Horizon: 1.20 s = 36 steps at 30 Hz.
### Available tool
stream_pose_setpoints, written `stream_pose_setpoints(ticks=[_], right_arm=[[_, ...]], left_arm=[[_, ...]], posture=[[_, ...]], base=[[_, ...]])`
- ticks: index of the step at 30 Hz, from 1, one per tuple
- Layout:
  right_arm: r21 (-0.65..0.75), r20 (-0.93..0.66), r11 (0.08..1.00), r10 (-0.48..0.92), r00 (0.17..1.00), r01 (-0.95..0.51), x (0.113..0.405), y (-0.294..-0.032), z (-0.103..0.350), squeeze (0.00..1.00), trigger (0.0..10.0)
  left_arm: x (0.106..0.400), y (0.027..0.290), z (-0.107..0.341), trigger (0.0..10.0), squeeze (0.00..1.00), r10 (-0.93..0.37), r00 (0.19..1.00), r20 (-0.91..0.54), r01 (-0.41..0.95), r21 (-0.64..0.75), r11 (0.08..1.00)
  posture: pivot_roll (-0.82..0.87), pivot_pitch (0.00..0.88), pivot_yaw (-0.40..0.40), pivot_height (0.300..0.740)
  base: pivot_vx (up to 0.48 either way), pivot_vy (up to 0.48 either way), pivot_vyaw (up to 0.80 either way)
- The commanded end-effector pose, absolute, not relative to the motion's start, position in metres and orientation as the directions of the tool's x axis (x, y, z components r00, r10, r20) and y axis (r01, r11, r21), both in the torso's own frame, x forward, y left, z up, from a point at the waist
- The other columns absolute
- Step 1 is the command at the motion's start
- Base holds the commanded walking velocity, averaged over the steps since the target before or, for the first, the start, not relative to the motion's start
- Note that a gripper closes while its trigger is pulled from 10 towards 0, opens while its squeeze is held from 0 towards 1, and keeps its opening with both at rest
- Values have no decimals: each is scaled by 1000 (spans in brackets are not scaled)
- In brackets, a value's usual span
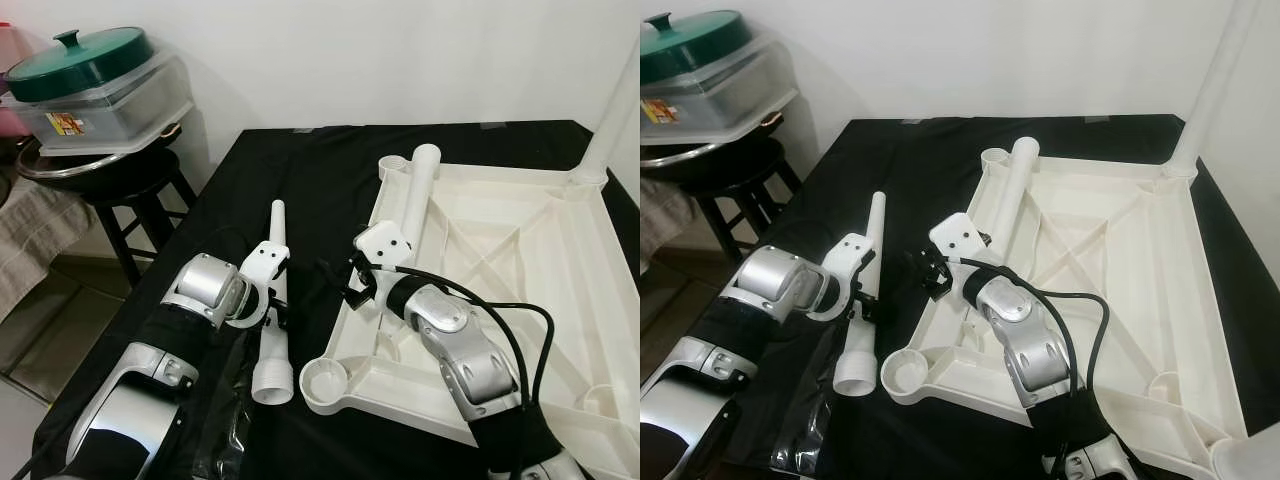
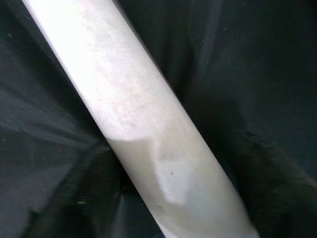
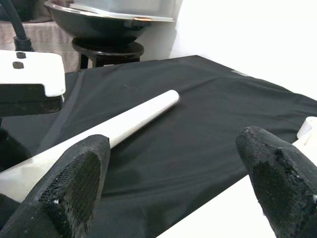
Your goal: Building children table
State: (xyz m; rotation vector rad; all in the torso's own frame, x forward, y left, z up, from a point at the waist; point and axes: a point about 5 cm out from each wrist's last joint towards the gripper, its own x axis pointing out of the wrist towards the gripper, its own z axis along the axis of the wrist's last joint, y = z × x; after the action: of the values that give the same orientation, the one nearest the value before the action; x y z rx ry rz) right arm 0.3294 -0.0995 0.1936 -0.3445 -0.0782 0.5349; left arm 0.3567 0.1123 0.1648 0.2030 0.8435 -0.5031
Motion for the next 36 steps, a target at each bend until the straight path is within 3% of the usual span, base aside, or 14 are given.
stream_pose_setpoints(ticks=[1, 17, 21, 24, 27, 28, 31, 32, 34, 35, 36], right_arm=[[-339, -9, 801, 522, 853, -494, 329, -93, 196, 0, 10000], [-351, 8, 820, 485, 875, -451, 332, -98, 199, 0, 10000], [-349, 24, 829, 475, 880, -438, 333, -99, 201, 0, 10000], [-341, 45, 836, 471, 881, -430, 334, -98, 205, 0, 10000], [-338, 52, 838, 471, 880, -429, 334, -98, 206, 0, 10000], [-332, 65, 842, 470, 880, -425, 334, -98, 207, 0, 10000], [-332, 65, 842, 470, 880, -425, 334, -98, 207, 0, 10000], [-326, 78, 846, 469, 880, -422, 334, -98, 209, 0, 10000], [-326, 78, 846, 469, 880, -422, 334, -98, 209, 0, 10000], [-316, 98, 851, 469, 878, -419, 334, -98, 212, 0, 10000], [-316, 98, 851, 469, 878, -419, 334, -98, 212, 0, 10000]], left_arm=[[351, 118, 150, 0, 0, -325, 513, -794, 500, -31, 865], [353, 121, 151, 0, 0, -324, 533, -782, 483, -33, 875], [363, 127, 167, 0, 0, -330, 613, -718, 443, -34, 896], [375, 137, 190, 0, 0, -301, 725, -620, 374, -13, 927], [378, 140, 196, 0, 0, -286, 754, -591, 352, -4, 936], [384, 144, 211, 0, 0, -271, 806, -526, 319, 0, 948], [384, 144, 211, 0, 0, -271, 806, -526, 319, 0, 948], [388, 147, 227, 0, 0, -257, 853, -454, 287, -2, 958], [388, 147, 227, 0, 0, -257, 853, -454, 287, -2, 958], [392, 150, 247, 0, 0, -252, 901, -352, 262, -22, 965], [392, 150, 247, 0, 0, -252, 901, -352, 262, -22, 965]], posture=[[63, 81, 141, 740], [58, 88, 139, 740], [55, 90, 135, 740], [53, 92, 134, 740], [53, 93, 134, 740], [52, 94, 131, 740], [52, 94, 131, 740], [51, 94, 130, 740], [51, 94, 130, 740], [51, 93, 129, 740], [51, 93, 129, 740]], base=[[0, 0, 0], [0, 0, 0], [0, 0, 0], [0, 0, 0], [0, 0, 0], [0, 0, 0], [0, 0, 0], [0, 0, 0], [0, 0, 0], [0, 0, 0], [0, 0, 0]])
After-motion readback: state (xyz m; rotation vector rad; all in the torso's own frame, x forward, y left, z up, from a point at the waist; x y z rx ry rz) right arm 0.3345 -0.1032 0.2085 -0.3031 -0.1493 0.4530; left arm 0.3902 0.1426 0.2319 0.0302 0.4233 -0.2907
